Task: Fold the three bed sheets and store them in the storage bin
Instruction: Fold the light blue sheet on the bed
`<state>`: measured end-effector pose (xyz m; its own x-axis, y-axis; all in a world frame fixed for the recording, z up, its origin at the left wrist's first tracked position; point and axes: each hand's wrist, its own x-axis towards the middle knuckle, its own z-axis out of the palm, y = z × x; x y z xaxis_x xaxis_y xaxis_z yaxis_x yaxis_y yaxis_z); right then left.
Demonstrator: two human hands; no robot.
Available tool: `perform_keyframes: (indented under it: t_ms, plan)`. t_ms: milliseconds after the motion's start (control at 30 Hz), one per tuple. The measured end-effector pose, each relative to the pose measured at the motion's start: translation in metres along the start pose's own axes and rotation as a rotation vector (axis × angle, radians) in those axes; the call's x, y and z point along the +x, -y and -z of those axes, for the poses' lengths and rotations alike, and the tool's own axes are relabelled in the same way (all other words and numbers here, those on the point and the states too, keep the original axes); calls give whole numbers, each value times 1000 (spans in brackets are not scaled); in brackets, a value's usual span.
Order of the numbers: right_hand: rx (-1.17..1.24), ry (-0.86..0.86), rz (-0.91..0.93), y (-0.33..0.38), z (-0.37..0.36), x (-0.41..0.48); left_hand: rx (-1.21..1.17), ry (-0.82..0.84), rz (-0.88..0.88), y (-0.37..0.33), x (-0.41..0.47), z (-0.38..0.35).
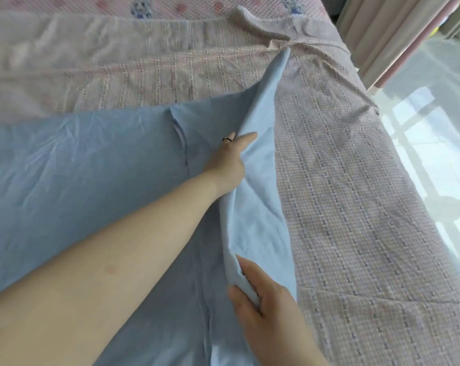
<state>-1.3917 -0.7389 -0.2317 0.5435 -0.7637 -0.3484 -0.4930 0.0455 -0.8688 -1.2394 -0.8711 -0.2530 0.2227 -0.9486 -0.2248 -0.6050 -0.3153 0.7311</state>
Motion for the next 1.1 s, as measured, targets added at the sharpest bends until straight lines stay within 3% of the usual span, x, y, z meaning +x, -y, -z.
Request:
perform_keyframes:
  t_ms: [133, 233, 333, 400, 433, 500, 567, 600, 700, 767, 833, 933, 1033, 1100]
  plan:
    - [-83, 53, 65, 41, -80, 7, 24, -138, -89, 63, -41, 86]
    - [-147, 98, 95, 70, -147, 9, 55, -219, -35, 124, -77, 142]
    - [-227, 150, 117, 79, -213, 14, 82, -194, 61, 181, -112, 183]
    - [-514, 34, 272, 63, -248, 25, 94, -136, 152, 222, -129, 203]
    - [-533, 66, 268, 58, -262, 27, 85, -103, 216, 242, -133, 207]
    - [-552, 146, 130, 69, -297, 36, -10, -57, 323, 272, -137, 211]
    - [-407, 385, -100, 73, -312, 32, -288, -128, 366, 292, -131, 210]
    - [-427, 448, -116, 74, -311, 33, -458, -177, 407, 297, -125, 212]
    - [-449, 308, -50, 67, -303, 28, -787, -218, 516, 303, -94, 218]
    - [-581, 151, 71, 60, -301, 31, -826, -203, 542, 304, -72, 222]
    - [-589, -24, 194, 58, -298, 30, -741, -201, 494, 299, -51, 223]
    - [-591, -416, 376, 49, -289, 39, -391, -292, 237, 277, -37, 226]
    - [-656, -714, 247, 46, -259, 56, -136, -513, 74, 272, -48, 226]
    - [-739, -699, 60, 38, -240, 70, -105, -536, 163, 290, -59, 225]
